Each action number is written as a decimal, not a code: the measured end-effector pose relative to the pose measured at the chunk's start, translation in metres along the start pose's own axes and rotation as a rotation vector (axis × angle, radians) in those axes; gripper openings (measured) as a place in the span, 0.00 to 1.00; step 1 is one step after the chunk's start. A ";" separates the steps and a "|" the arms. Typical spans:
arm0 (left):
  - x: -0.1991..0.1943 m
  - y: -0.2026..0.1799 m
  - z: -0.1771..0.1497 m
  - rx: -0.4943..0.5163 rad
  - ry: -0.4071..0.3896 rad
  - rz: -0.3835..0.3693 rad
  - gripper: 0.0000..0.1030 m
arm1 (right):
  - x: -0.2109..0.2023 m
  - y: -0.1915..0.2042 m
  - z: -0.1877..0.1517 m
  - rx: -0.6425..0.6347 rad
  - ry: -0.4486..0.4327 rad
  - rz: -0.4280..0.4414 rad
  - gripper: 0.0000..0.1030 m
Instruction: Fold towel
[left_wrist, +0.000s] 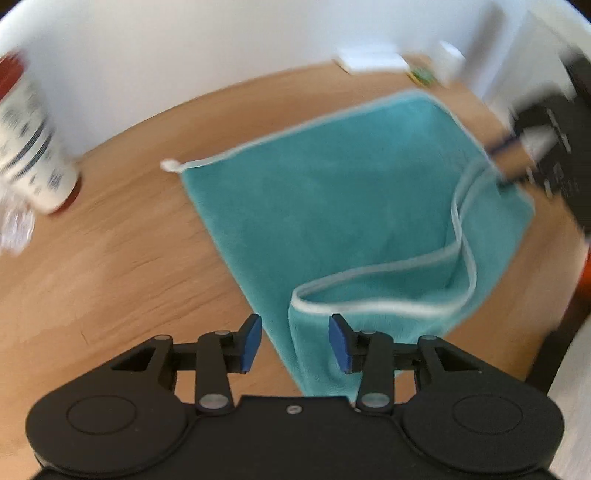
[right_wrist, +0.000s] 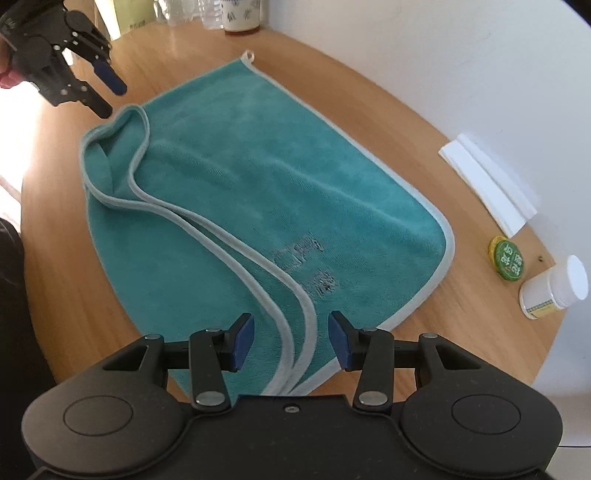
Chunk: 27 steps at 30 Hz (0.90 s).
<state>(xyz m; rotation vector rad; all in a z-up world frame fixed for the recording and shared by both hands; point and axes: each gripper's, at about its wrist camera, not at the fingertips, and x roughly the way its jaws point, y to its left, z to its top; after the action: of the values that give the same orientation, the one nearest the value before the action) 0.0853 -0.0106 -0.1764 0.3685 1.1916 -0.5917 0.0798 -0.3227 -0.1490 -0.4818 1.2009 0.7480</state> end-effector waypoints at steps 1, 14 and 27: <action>0.004 -0.002 0.000 0.041 0.012 -0.021 0.40 | 0.004 -0.004 0.002 0.004 0.013 0.019 0.48; 0.033 0.000 0.014 0.159 0.055 -0.201 0.39 | 0.016 -0.019 0.011 0.033 0.031 0.145 0.48; 0.015 0.029 0.008 -0.022 -0.083 -0.216 0.07 | -0.026 -0.022 -0.005 0.192 -0.060 0.145 0.06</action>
<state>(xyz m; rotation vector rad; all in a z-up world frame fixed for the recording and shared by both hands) 0.1130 0.0042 -0.1886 0.1956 1.1646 -0.7733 0.0882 -0.3482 -0.1272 -0.2138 1.2460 0.7560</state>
